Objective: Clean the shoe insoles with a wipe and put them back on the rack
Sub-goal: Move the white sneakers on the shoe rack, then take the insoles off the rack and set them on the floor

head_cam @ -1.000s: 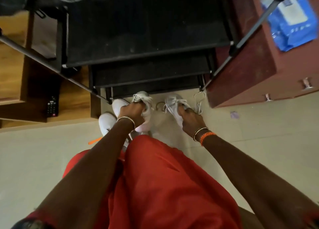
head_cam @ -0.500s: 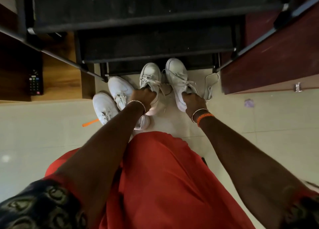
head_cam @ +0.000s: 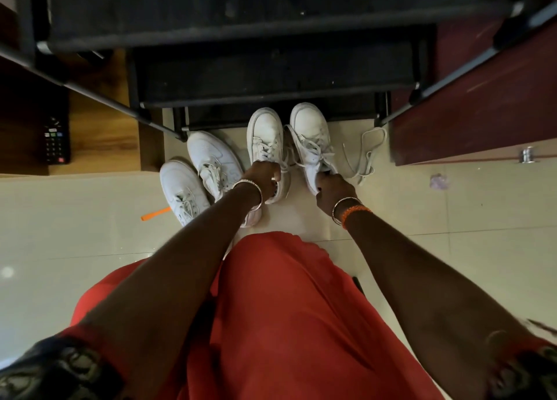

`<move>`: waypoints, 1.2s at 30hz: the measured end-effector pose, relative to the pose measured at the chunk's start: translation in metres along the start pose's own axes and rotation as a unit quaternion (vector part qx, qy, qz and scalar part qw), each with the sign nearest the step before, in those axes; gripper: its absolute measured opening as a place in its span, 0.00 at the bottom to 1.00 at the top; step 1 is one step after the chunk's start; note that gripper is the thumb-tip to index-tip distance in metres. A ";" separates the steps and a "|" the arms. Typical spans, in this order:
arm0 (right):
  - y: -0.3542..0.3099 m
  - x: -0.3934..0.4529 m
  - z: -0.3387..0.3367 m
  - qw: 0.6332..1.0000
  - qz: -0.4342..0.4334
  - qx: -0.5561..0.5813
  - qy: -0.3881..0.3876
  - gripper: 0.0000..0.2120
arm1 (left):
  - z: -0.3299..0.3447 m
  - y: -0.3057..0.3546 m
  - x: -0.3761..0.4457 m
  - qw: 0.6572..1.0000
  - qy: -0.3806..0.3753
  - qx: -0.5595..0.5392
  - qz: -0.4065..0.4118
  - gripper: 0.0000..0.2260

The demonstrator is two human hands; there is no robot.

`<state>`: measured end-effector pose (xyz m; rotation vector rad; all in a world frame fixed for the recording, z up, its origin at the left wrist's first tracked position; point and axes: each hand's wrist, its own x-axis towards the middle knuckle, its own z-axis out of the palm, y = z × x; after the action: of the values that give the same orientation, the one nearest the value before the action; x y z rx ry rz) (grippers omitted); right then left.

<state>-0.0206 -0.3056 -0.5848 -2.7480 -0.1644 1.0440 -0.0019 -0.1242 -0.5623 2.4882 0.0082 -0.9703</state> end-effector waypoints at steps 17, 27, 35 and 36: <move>-0.018 -0.094 -0.094 0.996 -0.023 0.034 0.083 0.10 | -0.100 0.036 -0.097 0.990 0.109 -0.035 0.079 0.13; -0.063 -0.169 -0.203 0.926 -0.134 0.089 0.342 0.08 | -0.167 0.073 -0.183 0.898 0.387 -0.127 0.167 0.12; -0.124 -0.201 -0.256 0.844 -0.260 0.146 0.446 0.08 | -0.242 0.076 -0.239 0.822 0.528 -0.127 0.173 0.10; -0.135 -0.200 -0.261 0.832 -0.267 0.177 0.454 0.10 | -0.253 0.073 -0.244 0.817 0.540 -0.115 0.165 0.09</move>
<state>-0.0005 -0.2466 -0.2351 -2.3140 -0.4810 -0.3709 -0.0112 -0.0429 -0.2124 2.3416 0.0508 0.6194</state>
